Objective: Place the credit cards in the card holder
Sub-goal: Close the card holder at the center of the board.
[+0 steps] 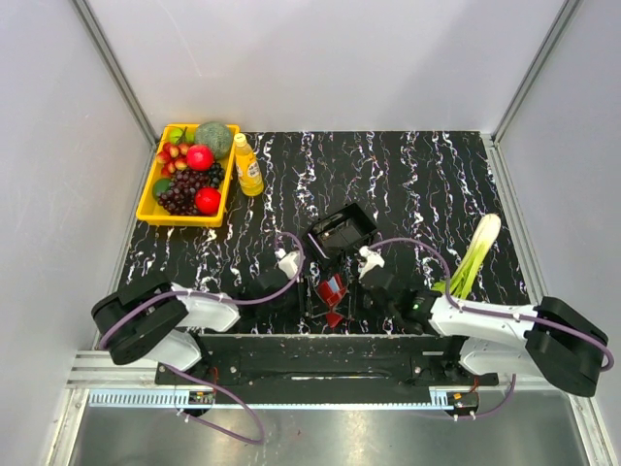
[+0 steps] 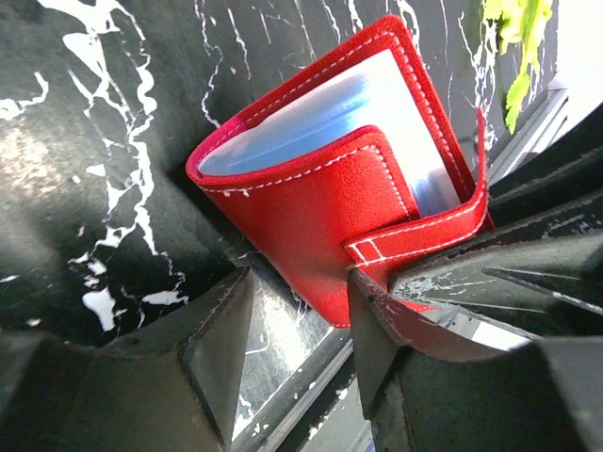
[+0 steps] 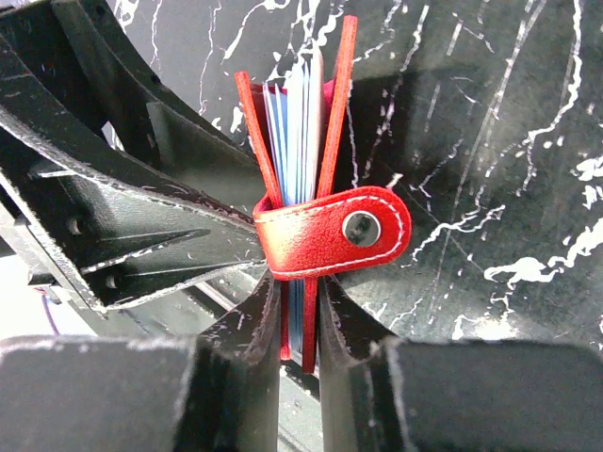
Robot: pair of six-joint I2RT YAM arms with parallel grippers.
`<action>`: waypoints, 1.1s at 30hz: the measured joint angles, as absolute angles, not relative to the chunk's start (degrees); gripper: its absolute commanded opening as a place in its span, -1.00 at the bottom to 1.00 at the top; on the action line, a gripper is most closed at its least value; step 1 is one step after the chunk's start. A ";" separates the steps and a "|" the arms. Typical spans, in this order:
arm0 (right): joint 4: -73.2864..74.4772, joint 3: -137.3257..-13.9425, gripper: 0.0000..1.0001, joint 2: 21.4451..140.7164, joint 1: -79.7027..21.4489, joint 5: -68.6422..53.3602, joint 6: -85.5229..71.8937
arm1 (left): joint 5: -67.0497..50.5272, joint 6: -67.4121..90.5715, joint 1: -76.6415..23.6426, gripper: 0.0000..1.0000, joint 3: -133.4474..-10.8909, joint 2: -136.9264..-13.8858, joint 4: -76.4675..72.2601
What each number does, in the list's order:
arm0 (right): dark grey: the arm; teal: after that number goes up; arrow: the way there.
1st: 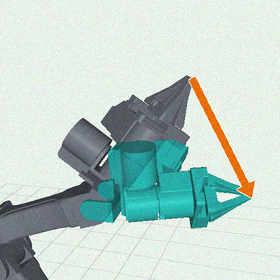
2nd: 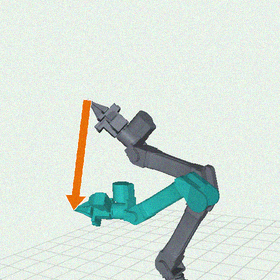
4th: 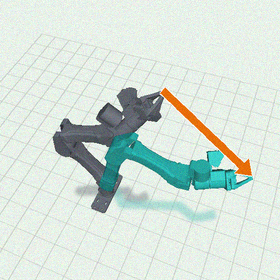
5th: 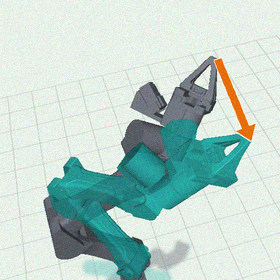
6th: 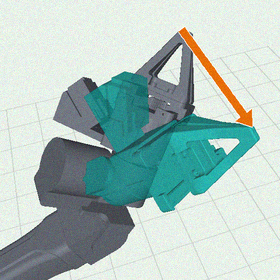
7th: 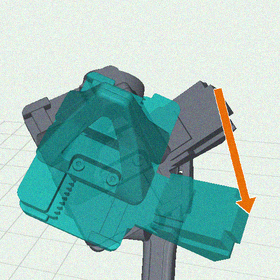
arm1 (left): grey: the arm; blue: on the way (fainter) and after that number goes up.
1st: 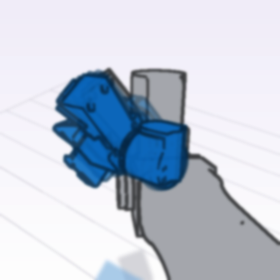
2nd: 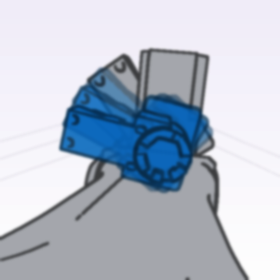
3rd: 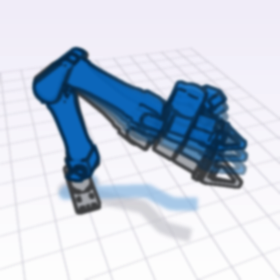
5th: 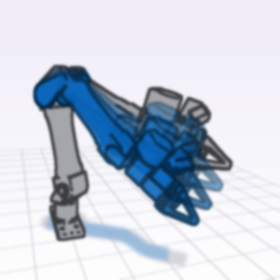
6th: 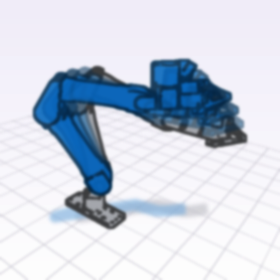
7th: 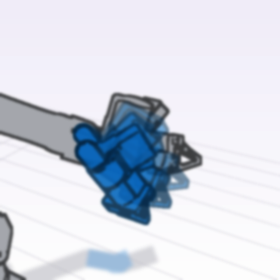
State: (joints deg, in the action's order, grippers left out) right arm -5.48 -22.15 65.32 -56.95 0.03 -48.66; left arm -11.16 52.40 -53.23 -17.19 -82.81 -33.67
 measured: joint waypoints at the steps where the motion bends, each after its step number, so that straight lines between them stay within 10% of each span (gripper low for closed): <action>1: -3.81 -23.64 -0.80 66.06 -57.76 1.17 -47.57 | -10.68 52.34 -53.23 0.01 -17.17 -82.17 -32.93; 28: 32.51 -64.60 -0.55 100.03 -77.52 33.45 -26.09 | 19.68 53.15 -43.97 0.27 -16.03 -32.36 23.27; 33: 32.88 -65.76 -0.18 101.89 -79.09 33.15 -26.11 | 19.73 53.12 -43.79 0.29 -16.01 -32.36 24.45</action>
